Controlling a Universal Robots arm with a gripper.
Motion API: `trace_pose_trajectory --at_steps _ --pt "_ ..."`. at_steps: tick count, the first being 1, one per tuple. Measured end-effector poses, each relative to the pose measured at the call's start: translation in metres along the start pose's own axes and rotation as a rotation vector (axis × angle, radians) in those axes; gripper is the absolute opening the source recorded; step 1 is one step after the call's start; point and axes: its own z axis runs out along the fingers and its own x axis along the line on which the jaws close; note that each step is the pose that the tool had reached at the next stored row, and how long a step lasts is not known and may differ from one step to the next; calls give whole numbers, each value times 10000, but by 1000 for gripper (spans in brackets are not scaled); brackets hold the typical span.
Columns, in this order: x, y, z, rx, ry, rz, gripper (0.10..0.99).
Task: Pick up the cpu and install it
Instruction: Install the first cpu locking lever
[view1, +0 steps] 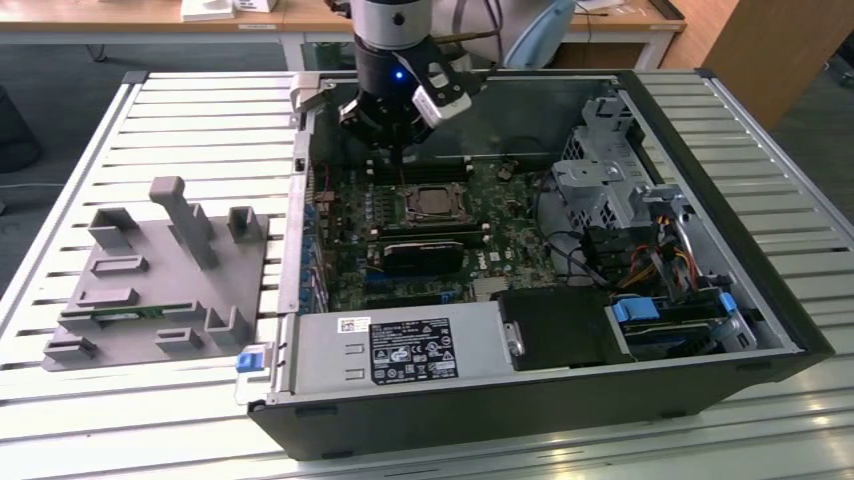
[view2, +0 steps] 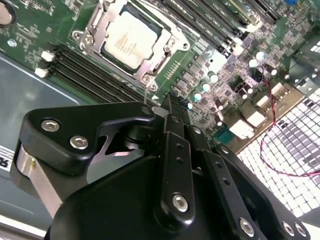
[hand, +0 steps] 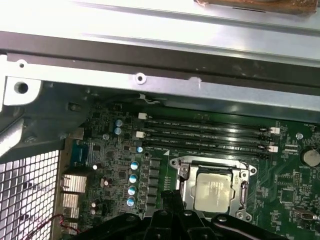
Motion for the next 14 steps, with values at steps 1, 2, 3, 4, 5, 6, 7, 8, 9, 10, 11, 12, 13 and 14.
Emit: trace_pose_trajectory --at_steps 1,2,3,4,5,6,7,8,9,10,11,12,13,14 --pt "11 9 3 0 0 1 106" --pt "20 23 7 0 -1 3 106" --pt "22 41 13 1 0 5 106" --pt "23 60 19 1 0 6 106" --pt "24 77 26 0 -1 8 106" --pt "25 97 33 0 -1 9 106" --pt "26 117 39 0 -1 8 106" --pt "28 135 44 0 -1 8 106" --pt "31 156 49 0 0 8 106" --pt "33 171 53 1 0 8 106" --pt "33 184 58 0 -1 9 106" --pt "32 197 62 1 0 10 106" --pt "32 204 67 0 -1 10 106" --pt "30 207 72 -1 -2 9 106"
